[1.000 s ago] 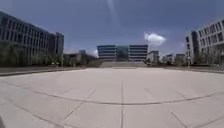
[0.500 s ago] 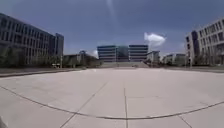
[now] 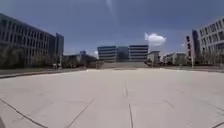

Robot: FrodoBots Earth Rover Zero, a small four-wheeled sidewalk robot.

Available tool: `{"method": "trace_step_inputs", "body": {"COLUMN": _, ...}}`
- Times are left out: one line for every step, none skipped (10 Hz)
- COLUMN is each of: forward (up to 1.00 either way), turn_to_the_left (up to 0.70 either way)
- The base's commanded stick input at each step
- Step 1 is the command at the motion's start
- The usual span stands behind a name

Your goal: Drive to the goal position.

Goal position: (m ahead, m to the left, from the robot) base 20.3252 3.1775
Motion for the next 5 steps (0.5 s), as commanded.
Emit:
{"method": "trace_step_inputs", "body": {"forward": 0.82, "turn_to_the_left": -0.02}}
{"method": "trace_step_inputs", "body": {"forward": 0.82, "turn_to_the_left": -0.02}}
{"method": "trace_step_inputs", "body": {"forward": 0.82, "turn_to_the_left": -0.02}}
{"method": "trace_step_inputs", "body": {"forward": 0.82, "turn_to_the_left": -0.02}}
{"method": "trace_step_inputs", "body": {"forward": 0.83, "turn_to_the_left": -0.02}}
